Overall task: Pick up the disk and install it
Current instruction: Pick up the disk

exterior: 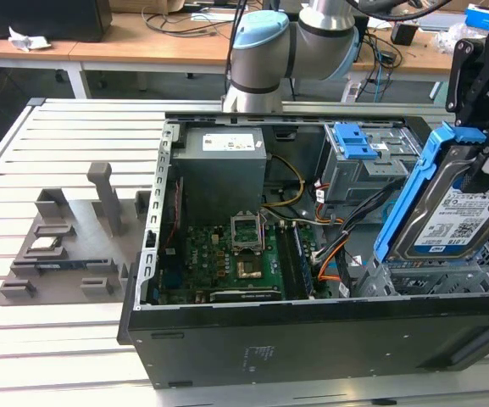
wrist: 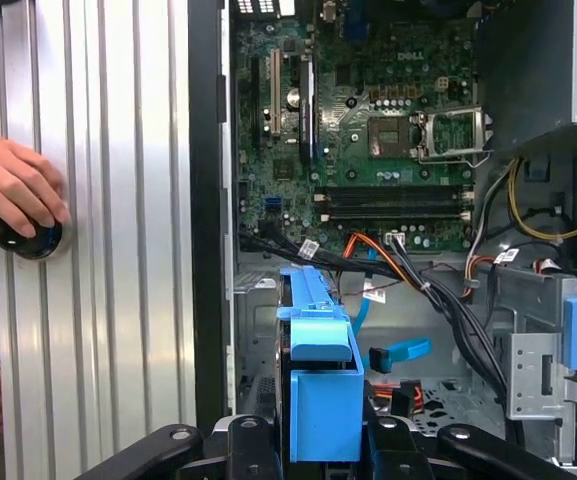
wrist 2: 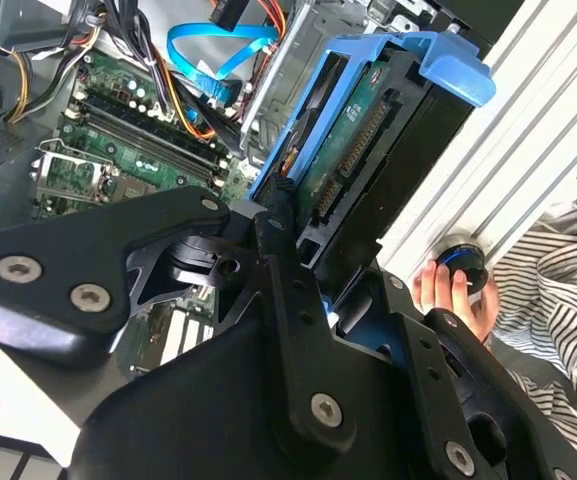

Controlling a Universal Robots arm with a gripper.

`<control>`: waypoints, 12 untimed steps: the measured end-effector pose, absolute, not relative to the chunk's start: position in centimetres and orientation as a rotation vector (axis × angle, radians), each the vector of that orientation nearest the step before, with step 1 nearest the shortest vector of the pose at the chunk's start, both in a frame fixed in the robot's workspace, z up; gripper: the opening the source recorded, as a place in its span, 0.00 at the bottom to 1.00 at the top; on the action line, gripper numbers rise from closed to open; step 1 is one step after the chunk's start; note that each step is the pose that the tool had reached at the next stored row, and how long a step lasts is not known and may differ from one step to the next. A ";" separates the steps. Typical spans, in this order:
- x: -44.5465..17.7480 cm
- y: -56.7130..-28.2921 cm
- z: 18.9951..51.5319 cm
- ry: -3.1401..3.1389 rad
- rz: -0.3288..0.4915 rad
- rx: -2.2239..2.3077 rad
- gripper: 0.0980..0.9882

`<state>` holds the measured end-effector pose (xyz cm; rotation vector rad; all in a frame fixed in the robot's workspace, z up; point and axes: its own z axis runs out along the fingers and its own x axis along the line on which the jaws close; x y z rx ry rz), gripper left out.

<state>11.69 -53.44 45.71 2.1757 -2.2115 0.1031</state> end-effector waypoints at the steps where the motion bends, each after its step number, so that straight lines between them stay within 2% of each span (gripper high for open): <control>1: 11.8 -53.4 45.6 -2.211 0.104 2.175 0.30; 12: 12.9 -52.3 44.6 -2.206 0.114 2.170 0.30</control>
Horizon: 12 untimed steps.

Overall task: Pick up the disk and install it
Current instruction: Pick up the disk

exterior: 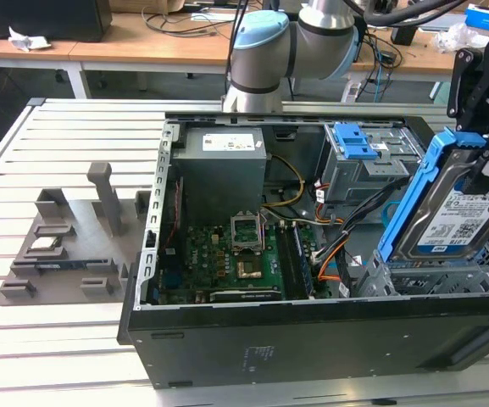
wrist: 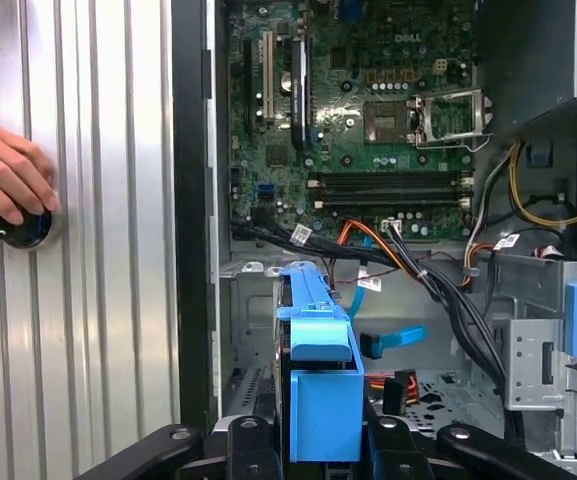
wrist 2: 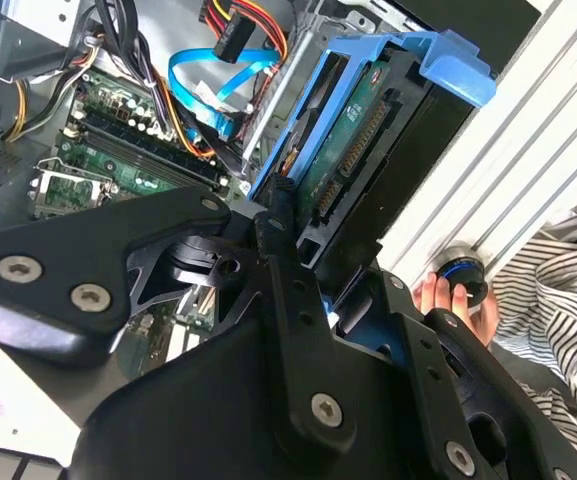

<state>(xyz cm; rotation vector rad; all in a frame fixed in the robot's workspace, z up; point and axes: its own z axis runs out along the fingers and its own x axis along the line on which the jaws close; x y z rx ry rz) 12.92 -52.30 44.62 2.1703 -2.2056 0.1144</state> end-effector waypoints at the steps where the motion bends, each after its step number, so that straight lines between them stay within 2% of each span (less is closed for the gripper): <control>1: 13.1 -52.1 44.6 -2.205 0.116 2.170 0.30; 8: 13.3 -52.0 44.4 -2.206 0.114 2.171 0.30; 12: 13.3 -52.8 44.4 -2.228 0.068 2.192 0.30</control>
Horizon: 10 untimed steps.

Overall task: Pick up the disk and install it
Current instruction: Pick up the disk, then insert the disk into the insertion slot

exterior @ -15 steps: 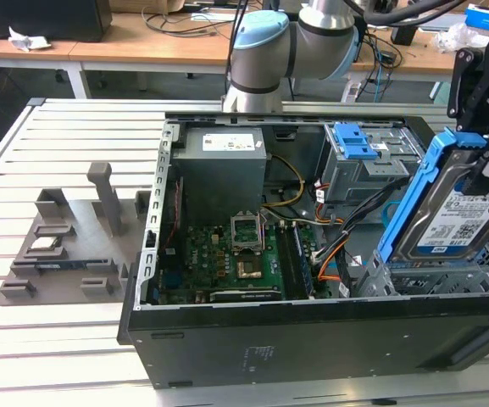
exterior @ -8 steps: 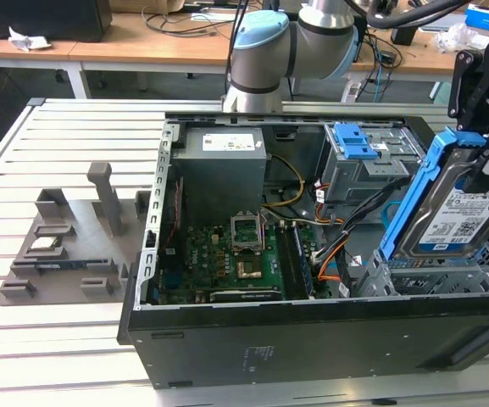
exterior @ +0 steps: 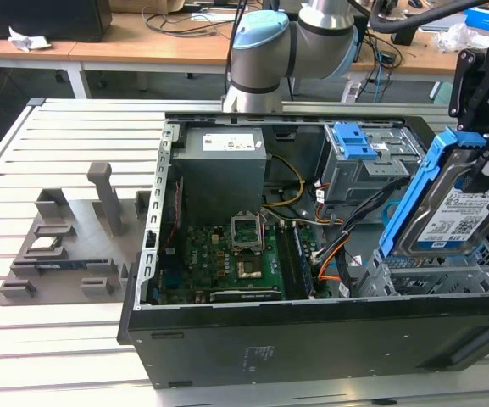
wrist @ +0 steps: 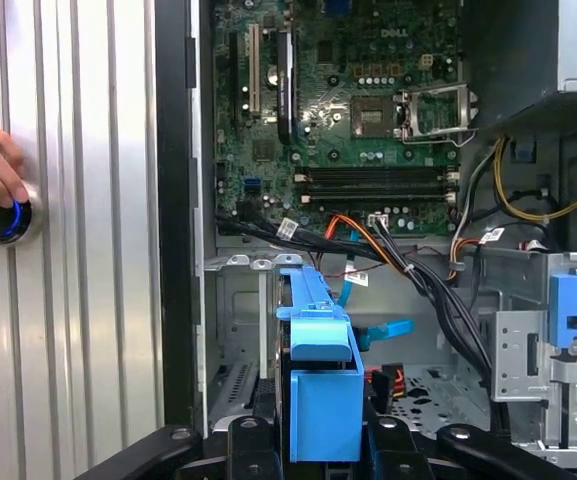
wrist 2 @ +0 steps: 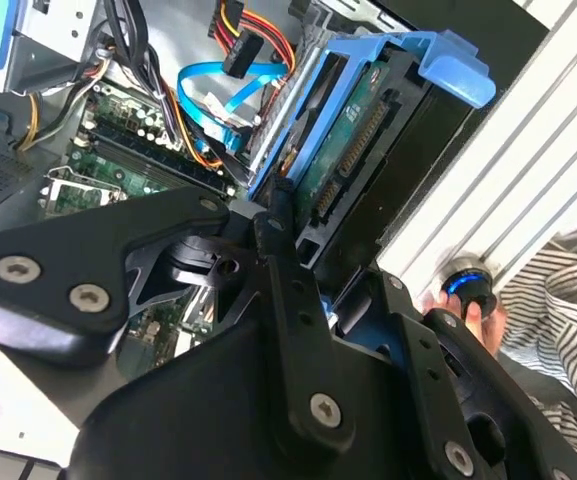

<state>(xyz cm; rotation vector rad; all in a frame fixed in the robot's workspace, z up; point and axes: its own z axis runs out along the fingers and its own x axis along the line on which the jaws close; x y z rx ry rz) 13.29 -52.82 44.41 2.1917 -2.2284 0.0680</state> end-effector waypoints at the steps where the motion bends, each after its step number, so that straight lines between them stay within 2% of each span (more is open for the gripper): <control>1: 13.3 -53.3 44.4 -2.233 0.059 2.196 0.30; 10: 13.3 -53.4 44.4 -2.233 0.058 2.196 0.30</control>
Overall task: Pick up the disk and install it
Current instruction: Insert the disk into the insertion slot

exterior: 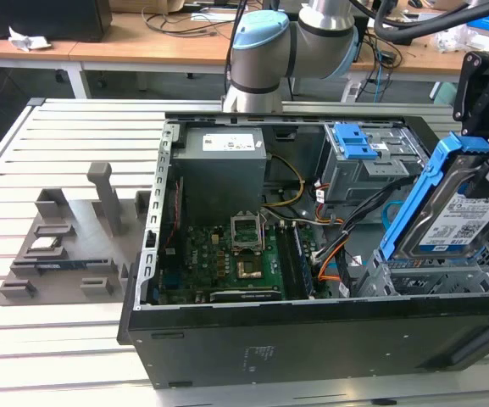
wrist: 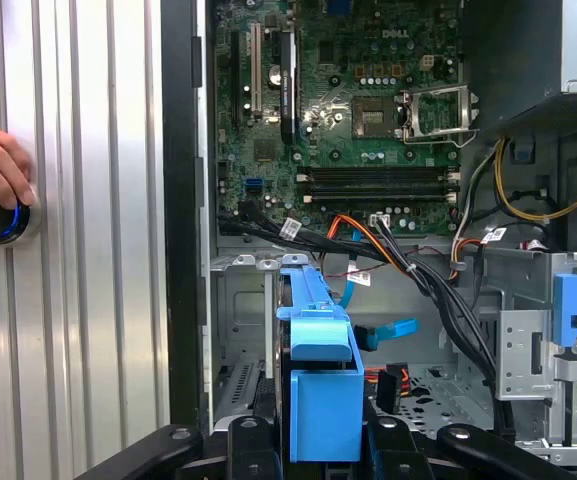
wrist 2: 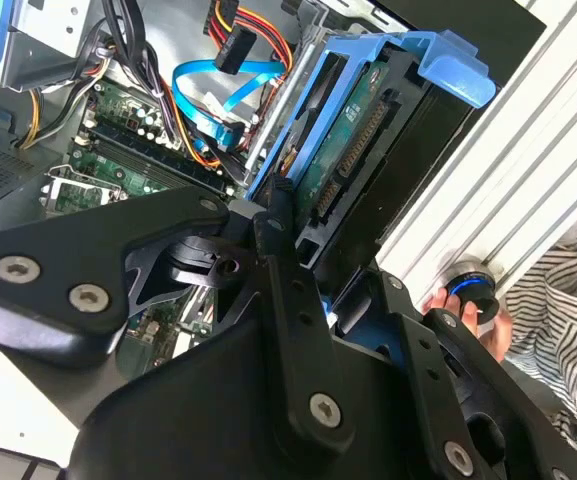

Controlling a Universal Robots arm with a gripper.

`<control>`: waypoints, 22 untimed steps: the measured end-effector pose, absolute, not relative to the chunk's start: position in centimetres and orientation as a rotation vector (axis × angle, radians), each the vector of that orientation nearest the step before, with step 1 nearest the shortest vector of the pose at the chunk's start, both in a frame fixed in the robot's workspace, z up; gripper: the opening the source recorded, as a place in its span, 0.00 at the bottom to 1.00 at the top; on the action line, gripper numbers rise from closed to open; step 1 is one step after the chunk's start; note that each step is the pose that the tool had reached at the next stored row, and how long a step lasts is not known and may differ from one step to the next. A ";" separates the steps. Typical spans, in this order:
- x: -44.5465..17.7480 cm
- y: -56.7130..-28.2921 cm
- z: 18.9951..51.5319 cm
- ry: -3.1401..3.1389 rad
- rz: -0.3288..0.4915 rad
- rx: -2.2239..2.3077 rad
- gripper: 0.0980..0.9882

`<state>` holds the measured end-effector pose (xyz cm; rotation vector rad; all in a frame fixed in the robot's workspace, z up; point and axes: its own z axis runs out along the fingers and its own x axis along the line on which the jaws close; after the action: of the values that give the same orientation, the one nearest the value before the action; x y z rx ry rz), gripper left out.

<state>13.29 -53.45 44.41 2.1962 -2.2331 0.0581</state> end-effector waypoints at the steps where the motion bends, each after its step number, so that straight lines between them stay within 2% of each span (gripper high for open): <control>1: 13.3 -53.5 44.4 -2.233 0.058 2.196 0.30; 13: 13.5 -53.5 43.8 -2.232 0.059 2.195 0.30; 22: 13.5 -53.5 41.7 -2.233 0.058 2.196 0.30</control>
<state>13.48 -53.48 41.68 2.1961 -2.2329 0.0582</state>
